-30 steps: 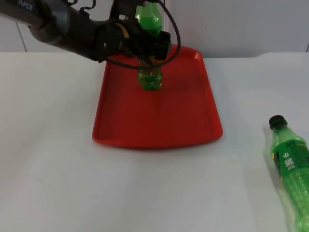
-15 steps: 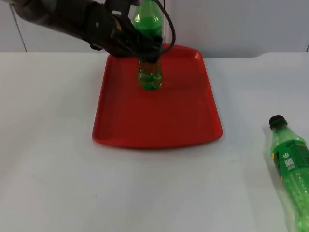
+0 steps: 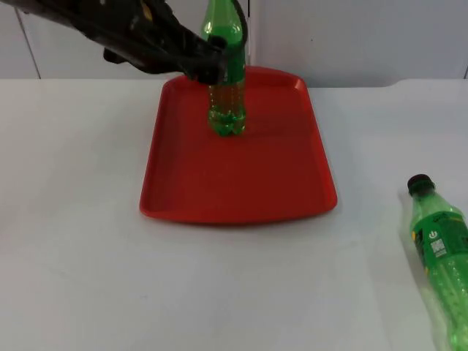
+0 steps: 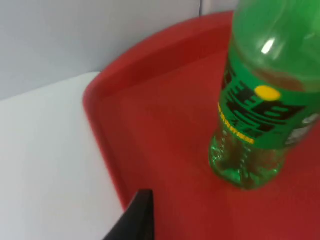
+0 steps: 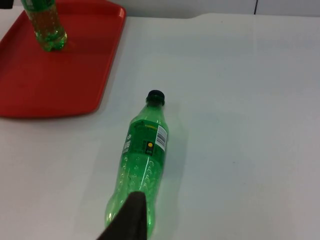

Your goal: Place the bottle upright on the tray.

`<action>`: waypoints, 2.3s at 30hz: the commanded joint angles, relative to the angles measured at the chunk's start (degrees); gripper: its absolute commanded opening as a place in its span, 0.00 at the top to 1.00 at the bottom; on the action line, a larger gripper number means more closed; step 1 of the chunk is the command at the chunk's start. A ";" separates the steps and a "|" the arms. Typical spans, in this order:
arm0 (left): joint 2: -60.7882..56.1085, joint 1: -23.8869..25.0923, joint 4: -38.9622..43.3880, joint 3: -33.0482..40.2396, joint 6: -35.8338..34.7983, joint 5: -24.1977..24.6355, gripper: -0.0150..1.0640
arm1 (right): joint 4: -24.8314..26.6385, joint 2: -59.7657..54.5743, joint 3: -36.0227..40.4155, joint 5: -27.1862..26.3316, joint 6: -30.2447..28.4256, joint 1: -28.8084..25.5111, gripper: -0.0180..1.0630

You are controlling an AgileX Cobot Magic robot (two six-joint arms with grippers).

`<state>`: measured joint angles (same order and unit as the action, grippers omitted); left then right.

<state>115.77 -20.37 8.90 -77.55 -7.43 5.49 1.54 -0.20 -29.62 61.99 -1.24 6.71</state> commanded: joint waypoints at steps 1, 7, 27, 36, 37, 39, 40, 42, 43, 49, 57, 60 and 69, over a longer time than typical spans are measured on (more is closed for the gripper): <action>-2.57 -0.18 -0.87 1.44 -0.55 0.89 0.01 | -0.09 0.20 0.12 -0.22 -0.69 -0.50 0.02; -9.28 -0.18 -1.98 5.91 -0.55 1.93 0.01 | -0.09 0.20 0.12 -0.22 -0.93 -0.50 0.02; -40.80 -0.18 -1.77 27.05 -0.43 3.23 0.01 | -0.09 0.20 0.12 -0.22 -0.93 -0.50 0.02; -53.67 -0.18 -2.08 33.77 -0.43 9.26 0.01 | -0.09 0.20 0.12 -0.22 -0.93 -0.50 0.02; -55.54 -0.18 -1.53 34.02 -0.43 11.60 0.01 | -0.09 0.20 0.12 -0.22 -0.93 -0.50 0.02; -58.81 -0.18 -1.01 34.02 -0.43 16.30 0.01 | -0.09 0.20 0.12 -0.22 -0.93 -0.50 0.02; -60.63 -0.18 -0.76 34.02 -0.34 17.90 0.01 | -0.09 0.20 0.12 -0.22 -0.93 -0.50 0.02; -62.50 -0.18 -0.75 34.02 -0.02 19.86 0.01 | -0.09 0.20 0.12 -0.22 -0.91 -0.37 0.02; -64.43 -0.18 -0.75 34.02 0.43 21.87 0.01 | -0.09 0.20 0.12 -0.22 -0.91 -0.24 0.02; -74.54 -0.18 -0.86 34.02 3.25 32.04 0.01 | -0.09 0.20 0.12 -0.22 -0.91 -0.24 0.02; -84.57 -0.18 -0.97 34.02 5.68 41.62 0.01 | -0.09 0.20 0.12 -0.22 -0.91 -0.24 0.02; -89.28 -0.18 -1.87 34.02 5.67 45.20 0.01 | -0.09 0.20 0.12 -0.22 -0.91 -0.24 0.02; -99.67 -0.18 -5.89 34.02 7.43 51.07 0.01 | -0.09 0.20 0.12 -0.22 -0.91 -0.24 0.02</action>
<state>16.90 -20.37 4.08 -43.73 -0.42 55.76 1.54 -0.20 -29.62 61.99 -1.46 6.71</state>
